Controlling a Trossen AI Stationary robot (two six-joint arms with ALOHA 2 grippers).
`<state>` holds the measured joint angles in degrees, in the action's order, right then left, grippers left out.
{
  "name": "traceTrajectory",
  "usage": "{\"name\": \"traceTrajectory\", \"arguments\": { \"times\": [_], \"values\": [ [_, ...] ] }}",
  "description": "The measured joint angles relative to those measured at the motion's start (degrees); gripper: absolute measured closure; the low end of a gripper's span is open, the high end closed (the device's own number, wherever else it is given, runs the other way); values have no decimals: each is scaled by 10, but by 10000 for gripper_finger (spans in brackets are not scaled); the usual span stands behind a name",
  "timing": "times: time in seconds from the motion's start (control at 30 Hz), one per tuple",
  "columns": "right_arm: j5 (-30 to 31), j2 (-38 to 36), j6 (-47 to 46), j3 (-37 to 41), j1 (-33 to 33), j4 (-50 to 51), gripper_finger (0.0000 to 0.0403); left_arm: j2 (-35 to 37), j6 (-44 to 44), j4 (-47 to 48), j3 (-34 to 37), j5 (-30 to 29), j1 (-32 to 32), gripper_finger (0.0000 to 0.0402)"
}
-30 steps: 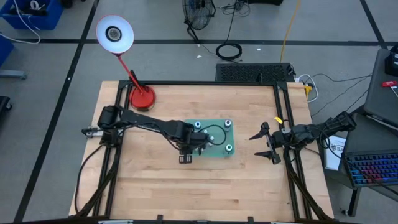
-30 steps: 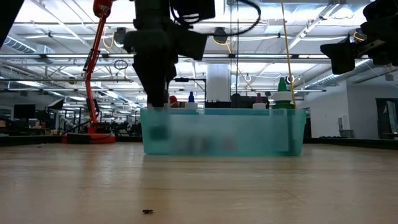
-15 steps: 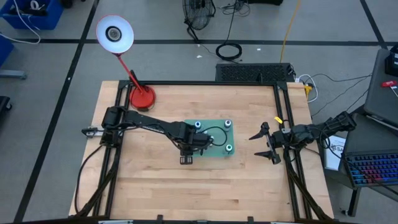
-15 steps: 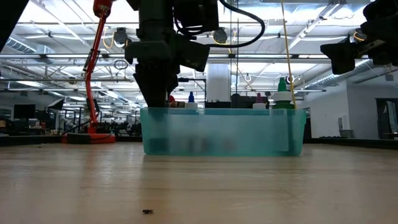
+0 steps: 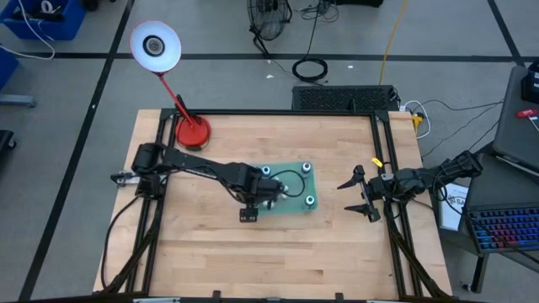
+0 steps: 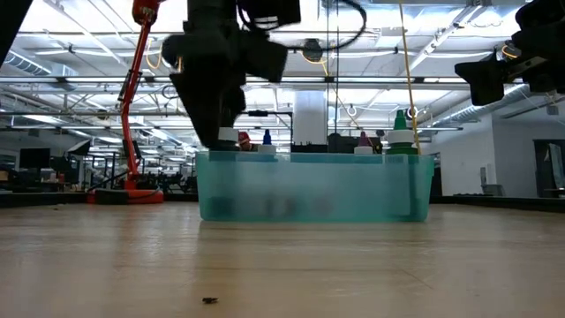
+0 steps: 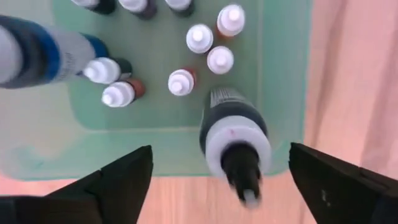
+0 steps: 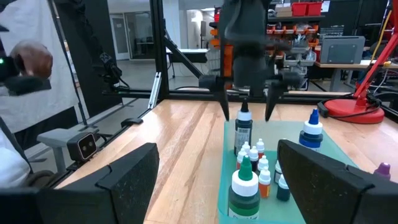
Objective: Pick & Place food coloring
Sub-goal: Put the big black food coloring bottle into the bin, then return to Home Position
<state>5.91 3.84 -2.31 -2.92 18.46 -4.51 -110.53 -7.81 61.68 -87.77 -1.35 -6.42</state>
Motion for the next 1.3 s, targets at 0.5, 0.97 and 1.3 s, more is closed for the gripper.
{"name": "traceTrajectory", "arguments": {
  "times": [0.5,0.97,1.3],
  "values": [
    [0,0,0,0,0,0,89,389,49,-132,76,-146,-28,9],
    [0,0,0,0,0,0,89,727,39,-667,680,-92,7,9],
    [0,0,0,0,0,0,89,906,40,-618,746,-28,75,9]
  ]
}}
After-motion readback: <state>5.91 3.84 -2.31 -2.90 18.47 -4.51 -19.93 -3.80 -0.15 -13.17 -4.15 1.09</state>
